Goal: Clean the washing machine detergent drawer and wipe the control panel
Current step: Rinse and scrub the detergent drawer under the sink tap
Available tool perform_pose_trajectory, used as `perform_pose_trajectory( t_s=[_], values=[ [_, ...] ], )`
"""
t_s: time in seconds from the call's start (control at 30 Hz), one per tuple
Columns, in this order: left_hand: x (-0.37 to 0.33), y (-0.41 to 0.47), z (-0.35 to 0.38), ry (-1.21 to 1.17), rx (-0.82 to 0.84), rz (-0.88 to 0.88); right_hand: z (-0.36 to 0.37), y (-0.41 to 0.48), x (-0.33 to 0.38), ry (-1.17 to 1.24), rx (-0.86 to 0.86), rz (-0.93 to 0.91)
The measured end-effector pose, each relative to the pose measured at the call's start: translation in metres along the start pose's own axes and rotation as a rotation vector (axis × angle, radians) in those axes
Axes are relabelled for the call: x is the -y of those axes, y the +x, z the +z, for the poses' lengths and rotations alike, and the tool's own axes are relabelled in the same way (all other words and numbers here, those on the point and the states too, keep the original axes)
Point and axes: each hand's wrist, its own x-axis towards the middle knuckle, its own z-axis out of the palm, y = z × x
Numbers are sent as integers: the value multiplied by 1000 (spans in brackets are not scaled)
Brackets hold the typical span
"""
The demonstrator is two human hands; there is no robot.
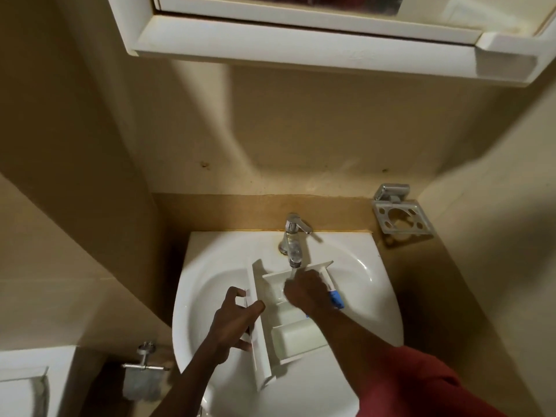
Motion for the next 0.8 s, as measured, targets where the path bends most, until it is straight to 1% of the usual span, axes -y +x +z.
perform_pose_trajectory(
  t_s=[0.03, 0.13, 0.17, 0.2, 0.27, 0.33, 0.37, 0.4, 0.47, 0.5, 0.57, 0.6, 0.67, 0.77, 0.8],
  values=[
    [-2, -1, 0, 8, 7, 0, 7, -5, 11, -7, 6, -51],
    [-3, -5, 0, 13, 9, 9, 17, -17, 28, -3, 108, -348],
    [-2, -6, 0, 10, 2, 11, 15, -18, 25, 6, 122, -386],
    [-1, -8, -1, 7, -6, 14, 10, -16, 18, -16, 108, -375],
    [1, -9, -5, -8, -17, 15, -4, -8, -1, -85, 42, -211],
    [2, -8, -6, -13, -17, 9, -12, 6, -20, -25, 0, -1],
    [2, -8, -5, -11, -13, 8, -14, 10, -23, 16, 2, 56],
    [1, -8, -4, -7, -10, 9, -14, 12, -19, 35, 4, 66],
    [0, -10, -3, -9, -2, 3, -1, 4, 1, 41, 15, -22],
    [0, -10, -3, -14, 3, -2, 8, -1, 13, 32, 21, -107],
    [-1, -10, -5, -17, 11, -5, 21, -7, 27, 20, 100, -309],
    [-1, -10, -6, -19, 13, -4, 21, -7, 28, 37, 139, -361],
    [0, -11, -9, -24, 11, -5, 10, 1, 14, -21, 100, -352],
    [2, -10, -10, -32, 2, -13, 0, 14, -22, -170, -75, -208],
    [2, -10, -9, -28, 0, -12, 1, 16, -28, -215, -98, -190]
  ],
)
